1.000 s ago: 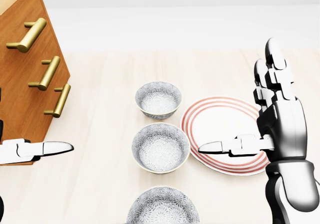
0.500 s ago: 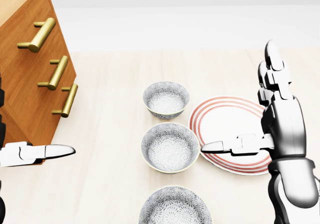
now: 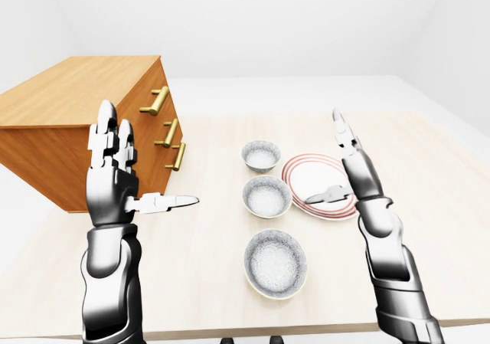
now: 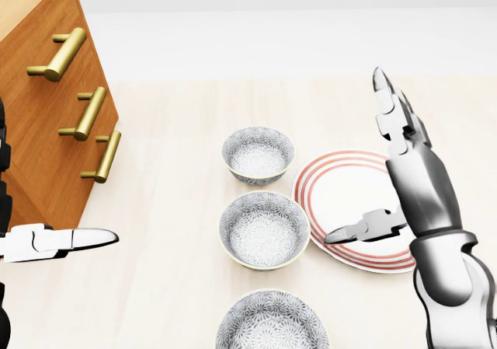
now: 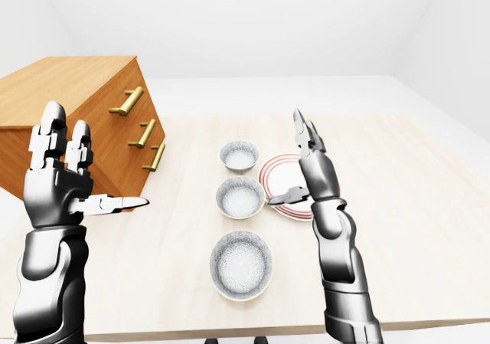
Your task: Put the bowl in the middle on the plate.
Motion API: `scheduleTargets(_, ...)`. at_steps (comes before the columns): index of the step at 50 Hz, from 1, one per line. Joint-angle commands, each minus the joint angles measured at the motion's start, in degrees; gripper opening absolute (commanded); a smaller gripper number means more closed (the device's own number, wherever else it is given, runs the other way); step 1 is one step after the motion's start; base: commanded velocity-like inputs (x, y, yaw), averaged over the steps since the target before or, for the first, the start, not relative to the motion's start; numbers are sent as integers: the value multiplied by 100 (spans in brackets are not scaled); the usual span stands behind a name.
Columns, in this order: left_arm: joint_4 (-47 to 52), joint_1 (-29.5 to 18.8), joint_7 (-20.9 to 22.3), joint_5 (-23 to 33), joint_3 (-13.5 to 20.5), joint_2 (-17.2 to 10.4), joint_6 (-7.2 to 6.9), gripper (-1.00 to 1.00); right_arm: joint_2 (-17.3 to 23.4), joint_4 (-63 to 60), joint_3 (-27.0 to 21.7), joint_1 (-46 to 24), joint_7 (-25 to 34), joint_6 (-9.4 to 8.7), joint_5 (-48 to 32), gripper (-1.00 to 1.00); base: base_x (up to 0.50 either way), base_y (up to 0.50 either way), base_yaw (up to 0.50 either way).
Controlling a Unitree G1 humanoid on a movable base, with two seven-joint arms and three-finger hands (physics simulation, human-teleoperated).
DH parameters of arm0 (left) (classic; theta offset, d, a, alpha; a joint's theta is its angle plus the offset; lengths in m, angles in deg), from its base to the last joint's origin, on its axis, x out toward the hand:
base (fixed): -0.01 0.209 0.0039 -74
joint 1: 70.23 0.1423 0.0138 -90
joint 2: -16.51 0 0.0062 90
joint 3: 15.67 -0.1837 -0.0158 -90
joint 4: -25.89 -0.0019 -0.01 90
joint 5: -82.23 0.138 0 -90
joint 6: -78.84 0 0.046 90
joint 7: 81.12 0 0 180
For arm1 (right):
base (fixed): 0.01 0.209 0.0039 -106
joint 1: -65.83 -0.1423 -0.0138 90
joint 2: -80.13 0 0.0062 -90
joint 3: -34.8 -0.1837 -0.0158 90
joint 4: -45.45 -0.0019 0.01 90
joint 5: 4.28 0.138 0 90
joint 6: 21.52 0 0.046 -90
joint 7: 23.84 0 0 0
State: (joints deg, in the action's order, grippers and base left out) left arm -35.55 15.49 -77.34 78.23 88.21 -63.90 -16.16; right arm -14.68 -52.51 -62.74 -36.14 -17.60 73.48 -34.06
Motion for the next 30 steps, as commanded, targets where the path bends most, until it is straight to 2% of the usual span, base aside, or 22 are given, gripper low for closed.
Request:
scheduleTargets(1, 10, -10, -12, -7, -9, 3, 0, 100, 245, 506, 35, -283, 61, 0, -1027, 100, 0, 0, 0)
scheduleTargets(15, -1, -12, -20, -4, -35, 10, 0, 100, 481, 1089, 85, -647, 62, 0, -1638, 100, 0, 0, 0)
scheduleTargets(30, -35, 0, -13, 16, -48, 20, 0, 100, 537, 1467, 182, -874, 442, 0, -1886, 100, 0, 0, 0)
